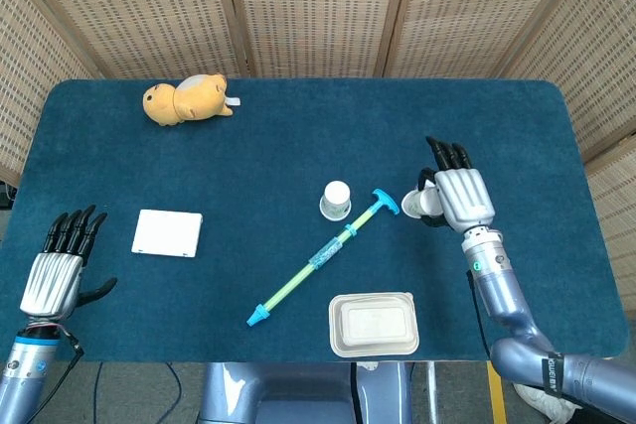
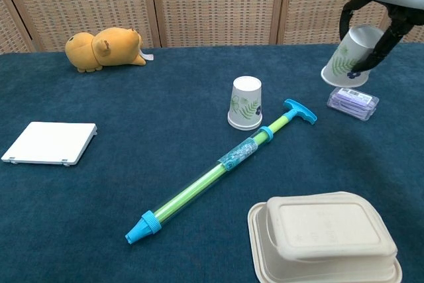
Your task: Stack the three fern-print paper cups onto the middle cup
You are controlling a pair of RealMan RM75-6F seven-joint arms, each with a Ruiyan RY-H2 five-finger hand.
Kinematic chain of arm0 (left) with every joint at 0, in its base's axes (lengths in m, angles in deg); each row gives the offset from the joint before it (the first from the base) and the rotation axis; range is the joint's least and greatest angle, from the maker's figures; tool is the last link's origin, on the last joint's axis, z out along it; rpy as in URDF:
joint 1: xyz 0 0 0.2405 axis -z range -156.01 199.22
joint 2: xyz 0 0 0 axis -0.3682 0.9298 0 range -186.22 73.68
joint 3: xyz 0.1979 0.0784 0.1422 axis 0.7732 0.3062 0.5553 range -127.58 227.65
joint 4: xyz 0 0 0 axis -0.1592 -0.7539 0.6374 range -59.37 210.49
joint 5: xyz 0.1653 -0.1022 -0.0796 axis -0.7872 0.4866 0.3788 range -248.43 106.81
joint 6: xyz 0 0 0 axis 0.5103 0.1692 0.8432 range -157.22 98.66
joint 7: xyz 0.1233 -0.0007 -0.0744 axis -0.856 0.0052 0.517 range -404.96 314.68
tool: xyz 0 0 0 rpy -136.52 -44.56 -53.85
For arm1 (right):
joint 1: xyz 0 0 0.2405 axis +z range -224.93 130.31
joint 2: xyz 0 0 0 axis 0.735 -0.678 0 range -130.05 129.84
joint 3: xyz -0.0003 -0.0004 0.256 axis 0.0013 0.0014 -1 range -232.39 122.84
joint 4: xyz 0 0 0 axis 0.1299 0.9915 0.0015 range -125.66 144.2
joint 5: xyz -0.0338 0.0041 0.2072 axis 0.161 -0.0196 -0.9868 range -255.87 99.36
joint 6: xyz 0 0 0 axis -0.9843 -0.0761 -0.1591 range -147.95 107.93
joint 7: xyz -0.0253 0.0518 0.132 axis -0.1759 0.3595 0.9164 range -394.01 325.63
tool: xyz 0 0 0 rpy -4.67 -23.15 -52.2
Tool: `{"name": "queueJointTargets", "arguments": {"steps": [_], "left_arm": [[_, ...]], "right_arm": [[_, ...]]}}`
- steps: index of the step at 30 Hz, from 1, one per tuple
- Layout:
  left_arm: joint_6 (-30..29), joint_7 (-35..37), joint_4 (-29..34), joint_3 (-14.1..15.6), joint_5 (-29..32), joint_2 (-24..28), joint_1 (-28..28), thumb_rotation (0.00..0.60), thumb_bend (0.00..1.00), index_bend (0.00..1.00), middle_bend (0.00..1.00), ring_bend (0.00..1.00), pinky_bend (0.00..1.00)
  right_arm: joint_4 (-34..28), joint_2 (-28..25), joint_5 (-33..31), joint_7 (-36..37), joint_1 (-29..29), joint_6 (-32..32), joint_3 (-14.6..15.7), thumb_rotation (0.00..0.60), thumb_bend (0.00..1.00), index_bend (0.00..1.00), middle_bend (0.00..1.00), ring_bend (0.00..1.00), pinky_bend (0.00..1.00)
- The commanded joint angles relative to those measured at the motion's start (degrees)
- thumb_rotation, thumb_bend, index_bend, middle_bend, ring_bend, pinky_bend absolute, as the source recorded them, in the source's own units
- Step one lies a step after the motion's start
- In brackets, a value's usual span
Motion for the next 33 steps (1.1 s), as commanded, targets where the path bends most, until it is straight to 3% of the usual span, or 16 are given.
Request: {"name": "queueJointTargets", "arguments": {"steps": [1,13,33], "left_arm": [[0.7,0.8,0.2,0.0,0.1,0.3,0.1,0.600,0.20,0.00,0.00,0.00,0.02],[2.8,4.2,0.1,-1.1,1.4,1.6,0.2,0.600,0.20,0.00,0.00,0.00,0.02],[5.3,5.7,-0.5,-2.1,3.0,2.0,0.5,0.600,0.20,0.00,0.00,0.00,0.02]], "right_arm": [[0.2,1.6,-1.7,-2.0,2.6,0.6,-1.0,0.600,0.22,0.53,0.05,0.00,0.00],[3.7,8.1,-7.1,-7.2,11.3,1.9,-2.4,0.600,0.22,0.53,0.05,0.00,0.00],[11.9,13.9,-9.7,-5.0,18.0,5.1,-1.5,0.600,0.22,0.53,0.05,0.00,0.00]]}}
